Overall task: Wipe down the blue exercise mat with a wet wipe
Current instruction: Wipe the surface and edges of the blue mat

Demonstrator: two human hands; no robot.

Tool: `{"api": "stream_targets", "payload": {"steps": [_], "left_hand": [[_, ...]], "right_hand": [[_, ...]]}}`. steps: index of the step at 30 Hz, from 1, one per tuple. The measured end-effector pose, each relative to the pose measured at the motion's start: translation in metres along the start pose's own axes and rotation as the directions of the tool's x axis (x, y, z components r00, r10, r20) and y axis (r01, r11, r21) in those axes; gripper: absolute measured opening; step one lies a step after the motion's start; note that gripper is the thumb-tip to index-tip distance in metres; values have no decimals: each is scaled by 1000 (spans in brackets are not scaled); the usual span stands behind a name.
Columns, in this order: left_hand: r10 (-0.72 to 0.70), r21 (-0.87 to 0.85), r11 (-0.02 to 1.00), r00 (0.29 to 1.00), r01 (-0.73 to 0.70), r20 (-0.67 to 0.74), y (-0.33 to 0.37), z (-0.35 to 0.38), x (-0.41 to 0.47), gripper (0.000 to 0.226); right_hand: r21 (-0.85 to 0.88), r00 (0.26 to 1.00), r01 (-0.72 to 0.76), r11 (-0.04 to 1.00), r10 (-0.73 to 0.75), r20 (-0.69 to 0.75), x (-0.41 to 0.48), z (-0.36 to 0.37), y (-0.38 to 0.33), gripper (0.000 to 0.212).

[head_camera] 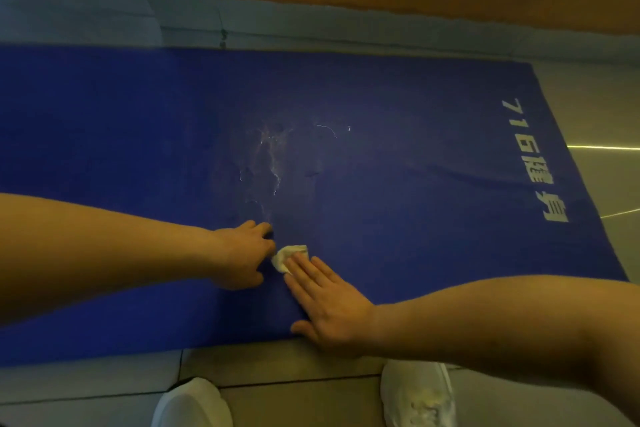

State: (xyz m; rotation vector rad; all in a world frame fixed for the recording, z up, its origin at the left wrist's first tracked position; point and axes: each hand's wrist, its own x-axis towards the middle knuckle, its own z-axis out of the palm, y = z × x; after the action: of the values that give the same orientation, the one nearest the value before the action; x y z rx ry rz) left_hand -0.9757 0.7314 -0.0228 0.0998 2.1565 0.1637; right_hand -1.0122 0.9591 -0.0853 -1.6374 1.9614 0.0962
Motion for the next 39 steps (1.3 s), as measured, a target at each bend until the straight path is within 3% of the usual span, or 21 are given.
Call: {"api": "stream_targets", "payload": {"steps": [4,8,12,14,16,19,22,25,29,33,36,39], "left_hand": [[-7,5,1000,1000,7,2,-2,-1,0,60],[5,-2,1000,1000,-5,-7,-2,0,1,63],[3,-15,1000,1000,-3,0,-3,0,0,63],[3,-10,1000,1000,-3,4,-4,2,-1,63],[4,-2,1000,1000,-4,5,-3,4,-1,63],[5,8,1000,1000,-5,4,-1,2,-1,63],[6,4,1000,1000,-6,2,1,0,0,64],[0,-3,1000,1000,0,11,1,-2,2,64],[10,-23,1000,1000,-10,-4,5,-8,3,62],[8,-20,1000,1000,-8,-8,7,-10,4,61],[0,-14,1000,1000,0,-5,6,-9,5,58],[-22,-6,1000,1000,22,-5,8,-13,3,54]], "right_hand": [[-38,996,-9,999,6,-89,-17,4,39,82],[-55,961,-248,967,239,-141,-60,8,96,82],[32,898,-426,904,427,-108,-74,15,94,89],[37,914,-365,930,365,-174,-64,22,71,90],[-24,965,-199,980,191,-179,-53,29,46,87],[-108,993,70,992,-79,-87,-36,38,3,84],[-135,983,184,974,-184,15,-30,31,-14,80],[-198,986,157,968,-165,-24,-49,29,10,80],[-160,999,-44,986,41,-25,-115,33,52,80],[-170,966,-255,952,244,-86,-157,32,62,72],[-95,961,-272,958,265,-85,-142,49,45,79],[-88,981,-186,979,180,-67,-117,52,25,80]]}}
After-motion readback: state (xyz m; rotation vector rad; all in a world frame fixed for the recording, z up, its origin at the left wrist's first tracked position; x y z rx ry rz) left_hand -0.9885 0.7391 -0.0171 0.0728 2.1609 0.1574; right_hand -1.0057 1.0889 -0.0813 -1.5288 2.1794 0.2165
